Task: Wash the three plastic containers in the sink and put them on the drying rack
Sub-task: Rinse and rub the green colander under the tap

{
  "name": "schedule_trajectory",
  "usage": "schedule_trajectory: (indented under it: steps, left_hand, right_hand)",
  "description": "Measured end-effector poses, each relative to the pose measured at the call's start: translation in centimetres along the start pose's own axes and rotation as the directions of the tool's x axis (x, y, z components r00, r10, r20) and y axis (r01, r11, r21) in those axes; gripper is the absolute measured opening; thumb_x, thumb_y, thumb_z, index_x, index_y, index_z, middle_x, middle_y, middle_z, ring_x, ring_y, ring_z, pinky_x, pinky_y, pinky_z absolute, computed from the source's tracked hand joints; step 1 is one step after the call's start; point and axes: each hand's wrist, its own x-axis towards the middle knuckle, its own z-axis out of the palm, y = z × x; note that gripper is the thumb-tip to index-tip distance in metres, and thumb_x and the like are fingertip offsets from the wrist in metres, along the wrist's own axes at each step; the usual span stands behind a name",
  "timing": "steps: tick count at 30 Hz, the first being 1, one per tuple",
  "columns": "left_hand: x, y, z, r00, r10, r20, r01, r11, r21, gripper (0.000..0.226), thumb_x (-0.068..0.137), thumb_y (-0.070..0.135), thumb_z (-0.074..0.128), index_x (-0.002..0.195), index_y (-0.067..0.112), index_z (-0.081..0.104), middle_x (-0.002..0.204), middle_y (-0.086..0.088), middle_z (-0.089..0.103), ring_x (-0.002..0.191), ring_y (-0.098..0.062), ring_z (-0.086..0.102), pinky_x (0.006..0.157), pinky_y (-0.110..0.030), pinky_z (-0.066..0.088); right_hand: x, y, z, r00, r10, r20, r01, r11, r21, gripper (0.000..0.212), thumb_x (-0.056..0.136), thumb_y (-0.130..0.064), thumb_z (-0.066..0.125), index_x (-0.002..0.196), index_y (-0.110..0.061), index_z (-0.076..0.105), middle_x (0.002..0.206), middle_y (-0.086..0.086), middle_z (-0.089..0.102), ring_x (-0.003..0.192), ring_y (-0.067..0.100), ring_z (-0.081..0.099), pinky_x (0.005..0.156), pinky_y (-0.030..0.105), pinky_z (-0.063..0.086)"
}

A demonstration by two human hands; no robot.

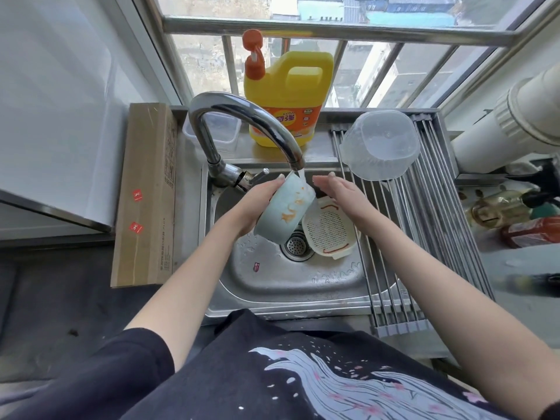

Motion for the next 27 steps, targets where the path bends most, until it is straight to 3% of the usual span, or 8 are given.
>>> schedule_trajectory:
  steps: [2,4,7,11,17,19,22,27]
  left_hand:
    - [0.2,0.1,0.6,1.000,0.006,-0.008,-0.006,1.000,0.019,0.035,0.098,0.042,0.042,0.100,0.016,0.065,0.094,-0.010,0.065,0.084,-0.023,0.060,0.079,-0.036,0.046]
    - [0.3,0.3,1.2,0.998,0.059,-0.013,-0.059,0.998,0.025,0.030,0.098,0.037,0.045,0.101,0.017,0.066,0.100,-0.009,0.067,0.090,-0.022,0.060,0.084,-0.039,0.046]
    - [0.5,0.5,1.6,0.993,0.121,-0.007,-0.121,0.993,-0.008,0.028,0.100,0.031,0.042,0.112,0.015,0.062,0.111,-0.011,0.067,0.098,-0.021,0.063,0.091,-0.039,0.048]
    - [0.9,0.7,1.3,0.992,0.117,-0.049,-0.123,0.983,-0.137,0.027,0.102,0.022,0.040,0.108,0.005,0.059,0.101,-0.014,0.065,0.080,-0.016,0.066,0.076,-0.032,0.053]
    - [0.8,0.1,0.2,0.983,0.085,-0.165,-0.108,0.985,-0.137,0.028,0.102,0.024,0.040,0.114,0.005,0.058,0.097,-0.008,0.065,0.083,-0.016,0.061,0.072,-0.028,0.052]
    - [0.5,0.1,0.2,0.981,0.082,-0.176,-0.101,0.990,-0.101,0.029,0.101,0.026,0.042,0.109,0.006,0.060,0.095,-0.009,0.064,0.080,-0.017,0.060,0.071,-0.029,0.050]
    - [-0.1,-0.8,0.6,0.991,0.013,-0.136,-0.031,0.990,-0.135,0.029,0.100,0.030,0.044,0.101,0.009,0.064,0.095,-0.013,0.066,0.080,-0.024,0.062,0.081,-0.038,0.050]
    - [-0.6,-1.4,1.6,0.986,0.037,-0.163,-0.068,0.979,-0.191,0.027,0.098,0.027,0.047,0.108,0.007,0.063,0.104,-0.018,0.065,0.088,-0.027,0.061,0.089,-0.045,0.048]
  right_hand:
    - [-0.2,0.0,0.2,1.000,-0.013,-0.006,0.013,1.000,0.019,0.044,0.105,-0.030,0.025,0.133,-0.010,0.052,0.136,0.004,0.054,0.122,0.007,0.047,0.086,0.008,0.037]
    - [-0.2,0.3,0.4,0.999,-0.043,-0.015,0.043,0.999,-0.004,0.042,0.103,-0.036,0.030,0.133,-0.018,0.054,0.136,0.000,0.055,0.127,0.010,0.046,0.100,0.020,0.038]
    - [-0.7,0.8,0.8,0.984,-0.176,-0.030,0.159,0.942,-0.295,0.044,0.101,-0.043,0.033,0.143,-0.032,0.040,0.150,-0.008,0.038,0.142,0.009,0.025,0.117,0.040,0.020]
    - [-3.0,0.6,3.4,0.874,-0.421,0.241,0.457,0.547,-0.701,0.048,0.103,-0.030,0.030,0.151,-0.027,0.020,0.156,-0.007,0.020,0.146,0.011,0.009,0.119,0.038,0.004]
    - [-4.7,3.8,5.1,0.700,-0.446,0.558,0.643,0.053,-0.764,0.057,0.100,-0.046,0.029,0.152,-0.027,0.014,0.154,-0.010,0.023,0.145,0.010,0.012,0.118,0.048,0.000]
    - [-4.4,3.4,5.0,0.764,-0.465,0.447,0.571,0.165,-0.804,0.059,0.098,-0.050,0.020,0.151,-0.027,0.006,0.154,-0.012,0.016,0.146,0.011,0.012,0.117,0.050,-0.006]
    - [-2.2,2.1,4.4,0.936,-0.338,0.101,0.289,0.572,-0.768,0.063,0.096,-0.050,0.014,0.152,-0.020,0.018,0.158,-0.005,0.019,0.147,0.011,0.012,0.116,0.051,-0.010]
    - [-0.9,0.1,5.9,0.987,-0.160,-0.023,0.079,0.596,-0.799,0.064,0.099,-0.048,0.024,0.152,-0.014,0.014,0.158,0.007,0.021,0.148,0.018,0.006,0.113,0.059,-0.011]
